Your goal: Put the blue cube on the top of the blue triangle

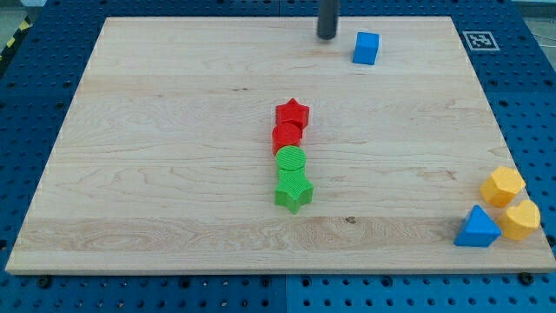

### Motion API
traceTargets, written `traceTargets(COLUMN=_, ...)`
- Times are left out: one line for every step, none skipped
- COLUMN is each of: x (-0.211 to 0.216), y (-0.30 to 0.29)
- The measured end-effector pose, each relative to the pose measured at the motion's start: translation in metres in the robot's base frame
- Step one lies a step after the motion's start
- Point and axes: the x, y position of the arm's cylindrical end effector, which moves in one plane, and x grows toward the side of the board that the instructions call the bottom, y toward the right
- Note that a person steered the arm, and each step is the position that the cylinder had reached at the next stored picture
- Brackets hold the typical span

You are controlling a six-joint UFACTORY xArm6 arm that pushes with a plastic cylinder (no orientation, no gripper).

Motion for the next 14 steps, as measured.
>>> traceTargets(x=0.0, y=0.021)
traceTargets(x=0.016, y=0.037)
traceTargets(x=0.035, y=0.041)
traceTargets(x=0.047, y=0.041)
traceTargets(x=0.047, y=0.026)
traceTargets(x=0.048, y=0.011)
traceTargets(x=0.065, y=0.018)
traceTargets(x=0.067, y=0.018)
traceTargets(x=0.076, y=0.018)
traceTargets(x=0.082, y=0.032)
traceTargets(x=0.082, y=0.061)
traceTargets(x=0.104, y=0.067)
traceTargets(x=0.11, y=0.067)
traceTargets(x=0.116, y=0.072)
